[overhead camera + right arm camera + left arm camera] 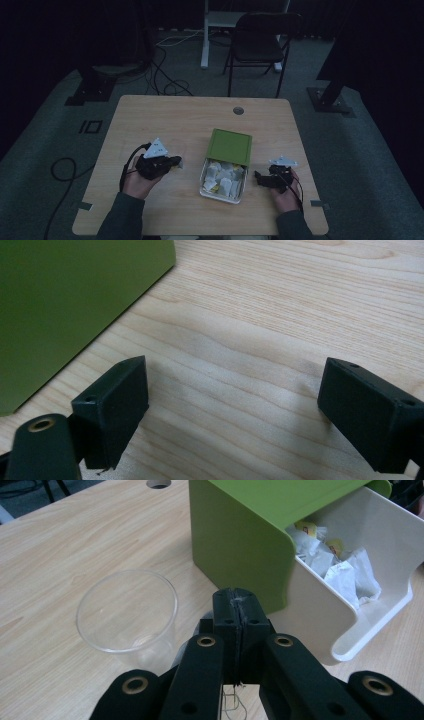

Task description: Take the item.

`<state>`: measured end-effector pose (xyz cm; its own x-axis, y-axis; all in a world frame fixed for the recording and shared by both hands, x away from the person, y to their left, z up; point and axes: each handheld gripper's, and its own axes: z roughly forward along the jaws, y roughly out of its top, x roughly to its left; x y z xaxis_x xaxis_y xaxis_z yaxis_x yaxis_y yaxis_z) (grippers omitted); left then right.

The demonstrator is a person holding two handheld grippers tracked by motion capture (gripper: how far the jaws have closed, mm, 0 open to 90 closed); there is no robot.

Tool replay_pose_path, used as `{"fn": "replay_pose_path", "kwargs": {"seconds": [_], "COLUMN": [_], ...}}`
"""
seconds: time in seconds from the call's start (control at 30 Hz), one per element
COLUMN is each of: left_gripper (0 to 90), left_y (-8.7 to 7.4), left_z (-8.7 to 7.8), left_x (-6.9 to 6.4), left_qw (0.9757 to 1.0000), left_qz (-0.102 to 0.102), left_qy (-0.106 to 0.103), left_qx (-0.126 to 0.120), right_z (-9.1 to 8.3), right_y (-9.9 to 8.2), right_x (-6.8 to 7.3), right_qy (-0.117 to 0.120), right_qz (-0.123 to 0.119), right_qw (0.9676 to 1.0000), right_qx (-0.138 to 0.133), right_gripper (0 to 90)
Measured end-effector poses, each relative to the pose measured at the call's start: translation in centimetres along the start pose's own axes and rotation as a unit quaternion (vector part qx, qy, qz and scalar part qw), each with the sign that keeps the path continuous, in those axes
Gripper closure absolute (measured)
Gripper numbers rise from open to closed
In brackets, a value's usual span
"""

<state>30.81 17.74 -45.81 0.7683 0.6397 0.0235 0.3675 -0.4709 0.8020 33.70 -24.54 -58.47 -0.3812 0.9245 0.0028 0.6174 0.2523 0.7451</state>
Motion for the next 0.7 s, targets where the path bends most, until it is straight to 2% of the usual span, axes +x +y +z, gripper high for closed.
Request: {"fn": "replay_pose_path", "kwargs": {"seconds": [0.27,0.7], "left_gripper": [90.0,90.0], "left_y": [0.7,1.8], "left_z": [0.0,0.7], "left_x": [0.5,1.9], "left_qw": [0.9999,0.9998], "left_qz": [0.006,-0.003], "left_qy": [0.009,0.018], "left_qx": [-0.001,-0.001], "right_z": [0.0,0.0], "right_y": [0.0,0.0], "right_x": [0.0,0.0], "right_qy": [0.000,0.000], "right_qz": [0.001,0.002], "right_qw": [1.0000,1.0000], "right_qx": [0.000,0.000], "right_gripper": [12.6,12.6]}}
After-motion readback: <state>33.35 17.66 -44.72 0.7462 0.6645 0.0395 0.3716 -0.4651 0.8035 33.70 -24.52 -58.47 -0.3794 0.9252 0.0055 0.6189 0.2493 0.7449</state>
